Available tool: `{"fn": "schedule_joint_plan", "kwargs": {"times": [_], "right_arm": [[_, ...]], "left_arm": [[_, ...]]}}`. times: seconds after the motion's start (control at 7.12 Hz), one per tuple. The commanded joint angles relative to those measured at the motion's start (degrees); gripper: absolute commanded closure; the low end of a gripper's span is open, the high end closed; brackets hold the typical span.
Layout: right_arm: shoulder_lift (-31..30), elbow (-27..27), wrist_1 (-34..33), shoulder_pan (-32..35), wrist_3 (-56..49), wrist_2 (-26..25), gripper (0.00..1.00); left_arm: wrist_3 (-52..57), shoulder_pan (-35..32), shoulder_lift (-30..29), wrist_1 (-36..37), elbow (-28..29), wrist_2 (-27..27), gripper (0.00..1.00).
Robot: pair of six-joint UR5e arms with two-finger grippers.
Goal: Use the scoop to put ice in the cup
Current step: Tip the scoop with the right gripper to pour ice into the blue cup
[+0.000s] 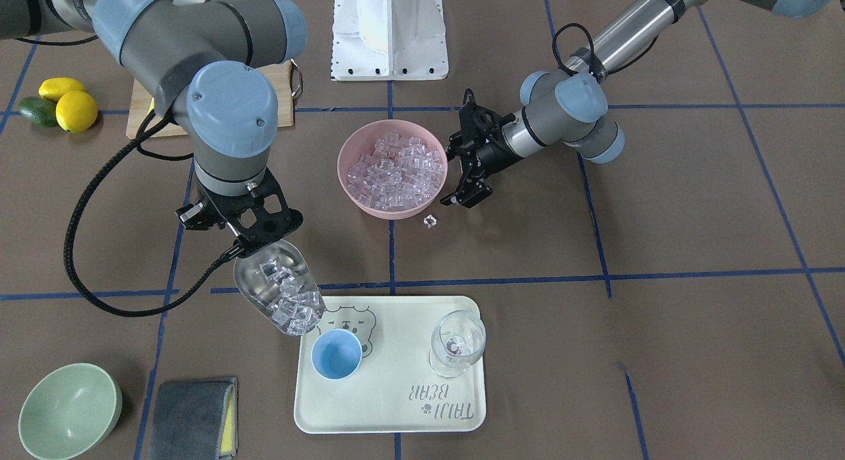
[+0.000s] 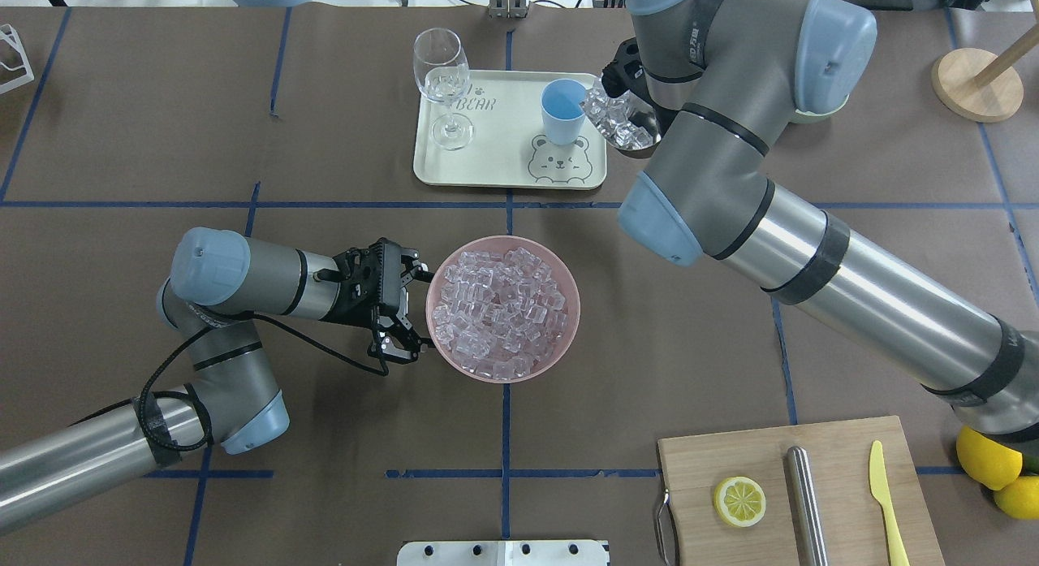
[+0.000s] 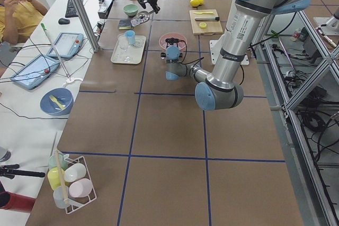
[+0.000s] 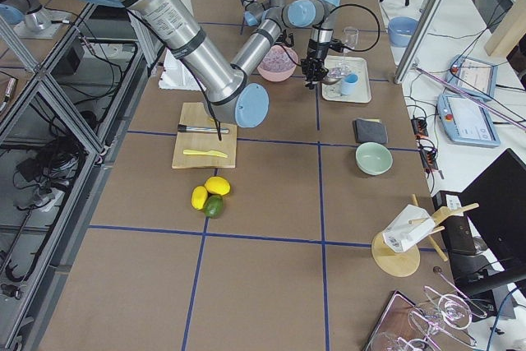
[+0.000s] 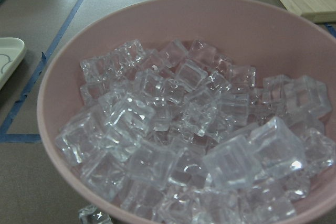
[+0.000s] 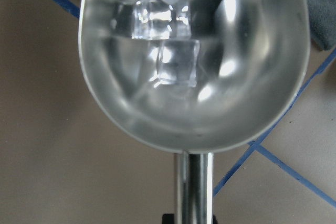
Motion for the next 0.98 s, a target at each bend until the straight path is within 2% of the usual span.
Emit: {"fn": "schedule_joint_plan", "kwargs": {"times": [0.0,0.28,0.42,0.56,0.84], "right_arm": [[1.21,-3.11,-0.13,0.29,-1.14,0.13,1.0],[2.78,-4.25,-3.36,1.25,-5.34,0.31,1.0],[7.93,-9.04,-7.39,1.95,-7.98,0.23,1.0],[10.33,-11.61,-8.3,1.96,-8.27,0.22,1.0],[10.35,-11.9,-9.27,2.05,-10.54,-0.12,1.0]], "left_arm": [[0.09,0.04,0.05,0.0,-0.09,0.01,0.0],[0.18,0.04,0.05,0.0,-0.09,0.01,0.0],[0.18,0.04,0.05,0.0,-0.09,-0.08,0.0],[0.18,0.04,0.05,0.0,-0.18,0.0,0.0],[0.18,0.04,0.05,0.0,-0.09,0.01,0.0]]}}
